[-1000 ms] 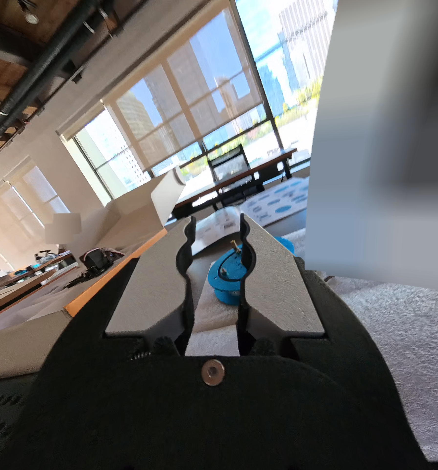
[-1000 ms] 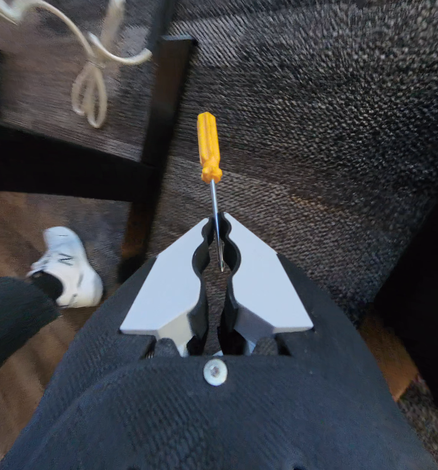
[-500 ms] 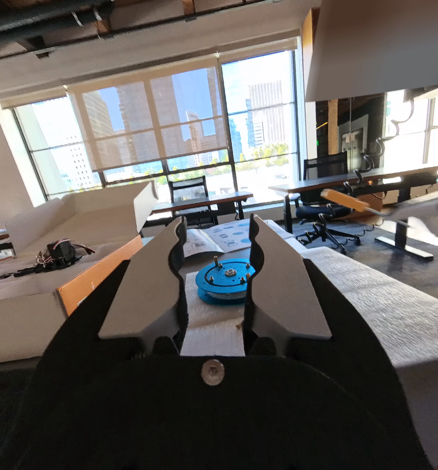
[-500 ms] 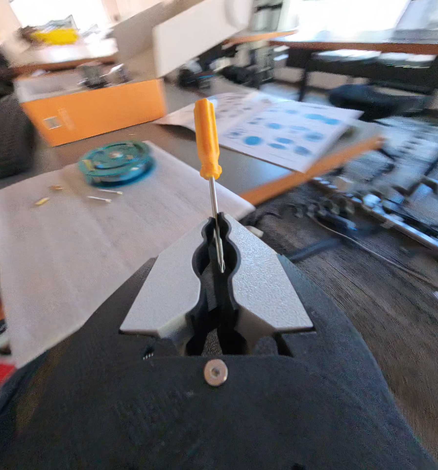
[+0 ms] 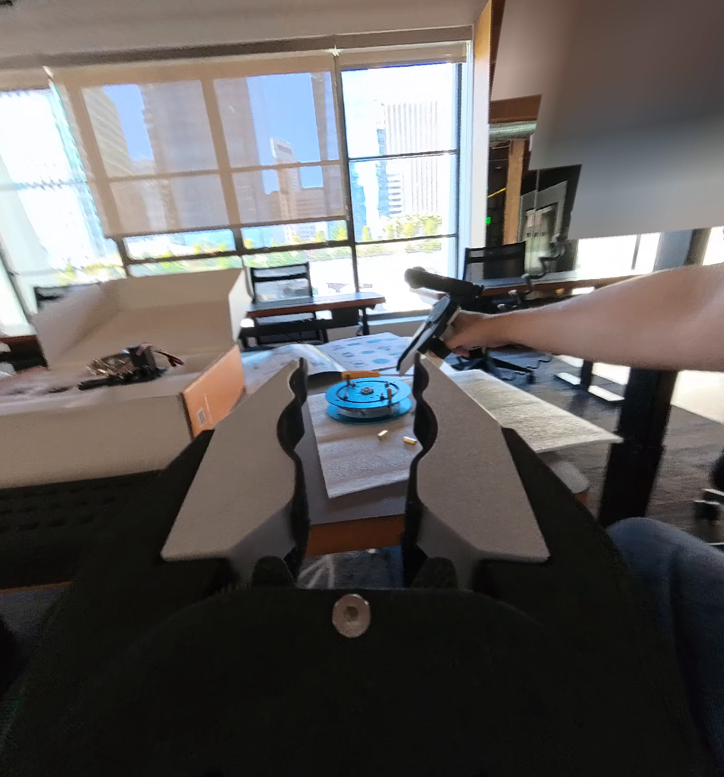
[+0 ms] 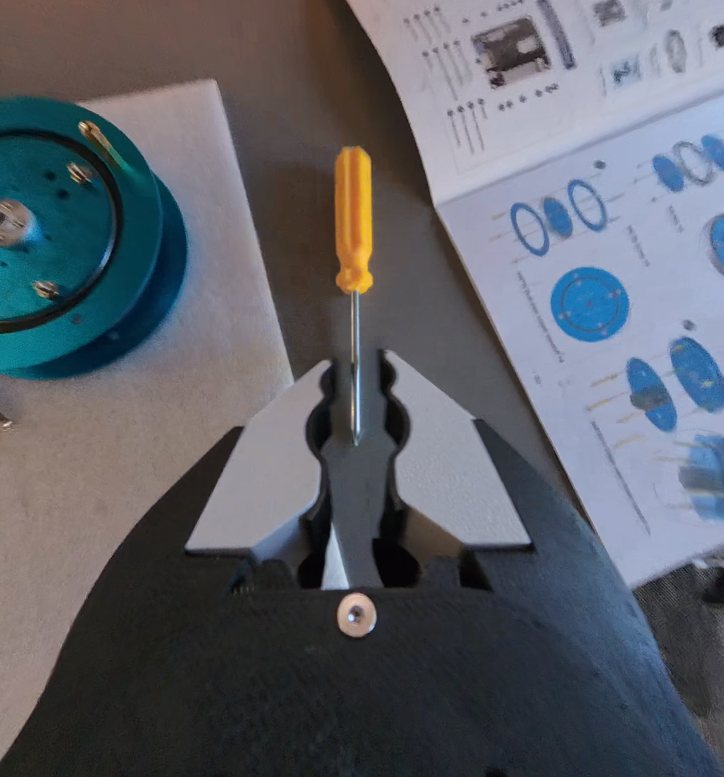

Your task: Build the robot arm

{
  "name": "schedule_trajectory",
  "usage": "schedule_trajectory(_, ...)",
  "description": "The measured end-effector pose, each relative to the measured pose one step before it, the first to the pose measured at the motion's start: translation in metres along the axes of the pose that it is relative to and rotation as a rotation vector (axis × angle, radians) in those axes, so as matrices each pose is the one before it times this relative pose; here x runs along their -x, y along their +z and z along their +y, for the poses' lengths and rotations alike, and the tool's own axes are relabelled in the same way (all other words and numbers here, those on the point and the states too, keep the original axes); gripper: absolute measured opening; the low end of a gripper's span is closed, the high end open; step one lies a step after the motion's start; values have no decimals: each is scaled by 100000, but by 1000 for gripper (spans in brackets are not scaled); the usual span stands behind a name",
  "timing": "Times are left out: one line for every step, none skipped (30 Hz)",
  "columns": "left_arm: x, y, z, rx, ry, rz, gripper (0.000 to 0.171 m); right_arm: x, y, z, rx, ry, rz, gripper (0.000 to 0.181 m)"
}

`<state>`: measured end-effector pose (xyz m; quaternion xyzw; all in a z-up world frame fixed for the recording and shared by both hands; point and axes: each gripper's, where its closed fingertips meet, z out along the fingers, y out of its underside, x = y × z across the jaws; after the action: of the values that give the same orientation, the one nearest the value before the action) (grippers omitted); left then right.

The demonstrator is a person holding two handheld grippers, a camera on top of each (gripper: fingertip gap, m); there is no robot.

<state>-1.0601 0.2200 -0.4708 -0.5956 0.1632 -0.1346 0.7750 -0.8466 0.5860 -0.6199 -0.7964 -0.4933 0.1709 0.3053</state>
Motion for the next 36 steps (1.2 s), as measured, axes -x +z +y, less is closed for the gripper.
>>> schedule_trajectory(335, 34, -126, 1109, -4317, 2704, 55, -111, -799, 152, -546, 236, 5372, 25)
schedule_trajectory(252, -46, -214, 859, -3564, 2816, 60, 300, -1294, -268, -3637, 460, 4608, 25)
schedule_trajectory(236, -207, -192, 867, -2653, 2336, 63, 589, -1710, -648, -6471, -103, 5067, 25)
schedule_trajectory(183, -392, -77, 1151, -1750, 1910, 64, 608, -1989, -976, -8629, -308, 6251, 25)
schedule_trajectory(177, -574, 67, 1335, -773, 1158, 64, 716, -2143, -1087, -9143, 985, 5982, 26)
schedule_trajectory(225, -708, 271, 1660, -191, 320, 64, 1195, -2150, -983, -8765, 2796, 3110, 28)
schedule_trajectory(332, -761, 499, 2499, -931, -722, 64, 1849, -2064, -787, -8071, 3905, -816, 31)
schedule_trajectory(316, -738, 600, 2687, -2251, -732, 63, 2223, -1884, -428, -6033, 4502, -3199, 35)
schedule_trajectory(105, -651, 571, 2709, -3365, 595, 61, 2189, -1629, 85, -3011, 4496, -3321, 40)
schedule_trajectory(38, -532, 554, 3310, -3536, 951, 61, 2009, -1394, 472, -1317, 4108, -2903, 42)
schedule_trajectory(112, -431, 435, 3509, -2413, 338, 61, 1855, -1186, 694, -849, 3718, -2827, 44)
schedule_trajectory(49, -304, 232, 2959, -768, 536, 59, 1745, -1027, 881, -106, 2160, -3063, 45)
schedule_trajectory(-31, -201, 48, 2498, 489, 765, 58, 1438, -904, 920, 230, 17, -1977, 44)
schedule_trajectory(-28, -83, -117, 1856, 1692, 545, 56, 1060, -760, 883, 466, -1578, -419, 42)
schedule_trajectory(127, 47, -201, 1539, 2044, -328, 55, 809, -642, 806, 1326, -1891, 87, 42)
schedule_trajectory(246, 163, -211, 1562, 1004, -794, 55, 634, -512, 534, 1421, -2060, -138, 42)
schedule_trajectory(154, 271, -294, 1075, -498, 346, 54, 260, -388, 189, 532, -2300, 1073, 42)
schedule_trajectory(-58, 385, -353, 726, -1398, 2403, 53, -69, -266, 96, 712, -1870, 2029, 41)
schedule_trajectory(-182, 525, -297, 1498, -1567, 3868, 52, -181, -133, 138, 1143, -1101, 1758, 39)
schedule_trajectory(-49, 676, -267, 2455, -1128, 3770, 51, -205, -48, 116, 765, 116, 1371, 35)
schedule_trajectory(89, 821, -366, 2516, -173, 3393, 51, -123, 37, 61, -131, 855, 722, 33)
schedule_trajectory(124, 984, -500, 2318, 533, 3470, 50, 28, 127, 156, 138, 1229, -227, 31)
schedule_trajectory(80, 1134, -646, 1962, 1120, 3735, 48, 137, 172, 325, 1110, 1569, -929, 29)
schedule_trajectory(124, 1272, -657, 1659, 1849, 3566, 47, 158, 153, 328, 1207, 1228, -1069, 27)
schedule_trajectory(293, 1387, -528, 1812, 2547, 2765, 46, 125, 89, 279, 963, 834, -838, 26)
schedule_trajectory(543, 1515, -341, 1797, 2798, 1540, 46, 60, 22, 257, 1052, 790, -920, 23)
schedule_trajectory(670, 1606, -148, 1706, 2569, 1219, 46, -15, -69, 276, 1540, 1271, -864, 23)
schedule_trajectory(791, 1653, 70, 1935, 1580, 920, 47, -85, -171, 210, 1133, 1587, -735, 22)
schedule_trajectory(860, 1658, 156, 1713, 313, 709, 47, -107, -265, 31, -376, 2165, -522, 20)
schedule_trajectory(802, 1615, 91, 755, -601, 1275, 46, 85, -360, -155, -1709, 2624, -1403, 19)
schedule_trajectory(747, 1529, -56, -28, -1453, 1550, 43, 263, -447, -261, -2419, 2536, -2319, 17)
schedule_trajectory(866, 1390, -324, -936, -1812, 724, 41, 48, -434, -329, -2570, 2432, -1006, 16)
schedule_trajectory(872, 1241, -663, -2089, -1514, 264, 41, -278, -352, -435, -2541, 2781, 739, 15)
schedule_trajectory(639, 1073, -888, -2195, -421, 899, 41, -225, -202, -543, -2046, 2112, -129, 14)
schedule_trajectory(528, 864, -998, -1847, 1042, 892, 40, -108, -42, -689, -1661, 540, -1259, 13)
schedule_trajectory(636, 668, -1011, -1713, 2535, -479, 40, -277, 132, -750, -1256, -923, -750, 13)
